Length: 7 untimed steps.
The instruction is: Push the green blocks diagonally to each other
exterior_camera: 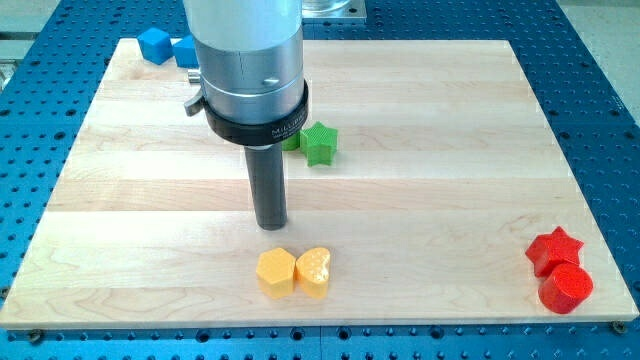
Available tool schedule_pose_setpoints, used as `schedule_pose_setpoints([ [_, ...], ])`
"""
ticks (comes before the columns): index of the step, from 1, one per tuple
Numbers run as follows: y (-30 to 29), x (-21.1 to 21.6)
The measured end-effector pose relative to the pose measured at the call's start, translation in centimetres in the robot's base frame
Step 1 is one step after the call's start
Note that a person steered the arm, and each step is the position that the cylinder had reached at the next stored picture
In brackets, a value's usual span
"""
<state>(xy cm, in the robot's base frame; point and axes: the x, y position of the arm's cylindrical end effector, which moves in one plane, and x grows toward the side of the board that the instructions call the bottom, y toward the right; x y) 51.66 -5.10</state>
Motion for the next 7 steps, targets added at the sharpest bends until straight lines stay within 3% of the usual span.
schedule_pose_setpoints([
  [1,0.0,0.0],
  [2,0.6,-2.7],
  [5,1.8,-12.7],
  [6,1.4,-18.6],
  [7,3.8,-20.5],
])
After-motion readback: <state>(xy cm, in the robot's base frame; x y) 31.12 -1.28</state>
